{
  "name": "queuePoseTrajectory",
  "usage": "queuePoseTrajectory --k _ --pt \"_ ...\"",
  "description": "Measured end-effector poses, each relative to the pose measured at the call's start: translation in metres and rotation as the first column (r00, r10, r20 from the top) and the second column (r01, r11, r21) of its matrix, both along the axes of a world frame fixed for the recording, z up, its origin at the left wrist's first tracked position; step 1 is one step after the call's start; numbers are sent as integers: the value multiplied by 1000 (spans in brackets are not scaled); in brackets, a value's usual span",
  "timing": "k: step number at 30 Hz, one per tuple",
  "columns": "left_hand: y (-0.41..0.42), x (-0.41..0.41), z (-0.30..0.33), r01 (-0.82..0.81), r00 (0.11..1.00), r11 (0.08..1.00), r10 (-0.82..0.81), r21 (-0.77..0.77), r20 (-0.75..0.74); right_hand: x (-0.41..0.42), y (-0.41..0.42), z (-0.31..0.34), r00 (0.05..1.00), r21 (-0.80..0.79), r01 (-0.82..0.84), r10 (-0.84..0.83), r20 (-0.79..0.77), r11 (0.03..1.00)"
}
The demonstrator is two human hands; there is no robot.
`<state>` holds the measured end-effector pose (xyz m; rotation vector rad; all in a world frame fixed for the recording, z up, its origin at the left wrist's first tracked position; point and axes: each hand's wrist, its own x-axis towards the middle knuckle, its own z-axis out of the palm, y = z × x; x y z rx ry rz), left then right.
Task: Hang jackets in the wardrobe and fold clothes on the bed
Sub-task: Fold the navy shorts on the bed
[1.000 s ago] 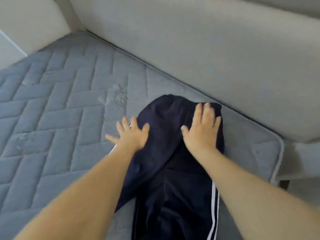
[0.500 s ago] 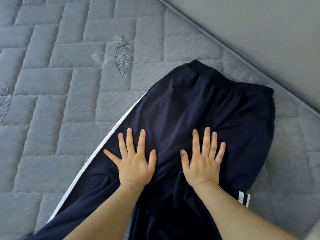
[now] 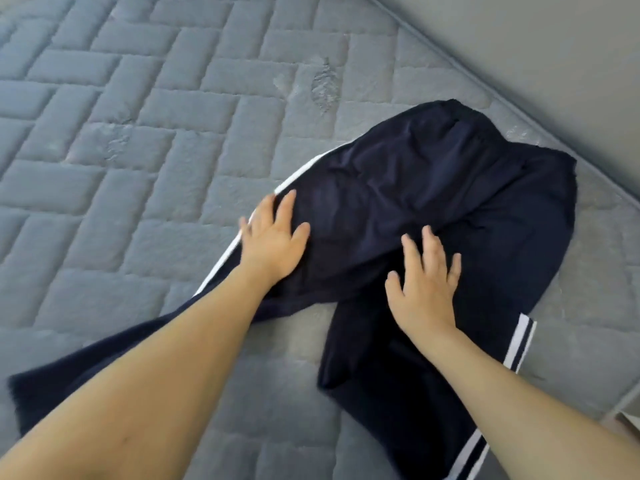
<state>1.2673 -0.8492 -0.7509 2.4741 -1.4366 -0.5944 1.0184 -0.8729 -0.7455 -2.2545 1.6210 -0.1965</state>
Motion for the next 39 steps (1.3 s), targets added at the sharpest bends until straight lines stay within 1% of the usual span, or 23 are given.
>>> queuePoseTrajectory --k 3,4,5,6,7,8,9,11,13,14,16,18,20,21,22,24,26,30,33,34,36,37,39 --pt "130 56 22 -263 965 950 256 169 62 65 70 28 966 -49 -149 156 205 988" --pt "180 75 30 -293 956 916 282 273 82 91 99 36 957 80 -142 116 266 987" --pt "218 88 33 -280 960 882 261 378 102 113 121 40 952 295 -57 -37 305 954" --pt "250 99 37 -254 967 844 238 471 95 135 142 46 900 577 97 -319 297 811" --pt "278 108 43 -234 969 805 239 545 62 157 160 50 764 816 232 -618 184 529" --pt "297 114 47 -202 970 771 244 605 13 175 174 52 588 919 299 -808 36 258" --pt "309 118 50 -165 973 743 232 648 -18 187 184 54 471 936 329 -881 -46 127" --pt "320 122 57 -108 985 747 170 656 -33 199 202 52 436 895 418 -898 -47 156" --pt "325 122 66 -51 992 824 106 564 -65 203 209 50 377 924 347 -926 17 159" --pt "330 119 72 -17 999 873 31 487 -19 205 209 51 327 962 247 -945 30 116" --pt "347 109 84 100 939 950 -188 296 287 204 206 52 254 995 51 -965 68 84" --pt "369 88 92 208 855 908 -350 364 383 201 204 50 278 993 -10 -953 117 119" --pt "389 70 84 295 867 781 -461 551 189 197 210 49 323 992 -18 -938 121 122" --pt "392 66 84 268 919 728 -390 631 60 196 216 47 357 994 4 -928 103 111" --pt "388 66 85 201 967 768 -256 608 3 195 223 44 391 993 50 -917 77 104" --pt "379 78 74 -13 999 908 -9 418 52 197 238 37 476 975 162 -878 56 150" --pt "369 90 61 -196 981 904 180 380 76 204 248 34 533 953 199 -841 88 227" --pt "366 100 41 -316 949 888 291 335 122 225 260 32 473 952 214 -876 97 221" --pt "360 129 50 -476 869 868 489 142 -77 241 260 40 416 974 154 -905 88 166" --pt "356 145 58 -513 856 858 514 38 -47 244 260 43 440 968 178 -894 82 176" --pt "349 179 79 -466 853 877 480 -115 203 244 261 49 522 951 238 -852 47 198" --pt "347 193 88 -435 836 895 440 -93 329 239 260 51 560 947 250 -828 27 201" --pt "344 208 103 -447 829 890 375 90 415 224 256 56 572 948 276 -820 -28 160"
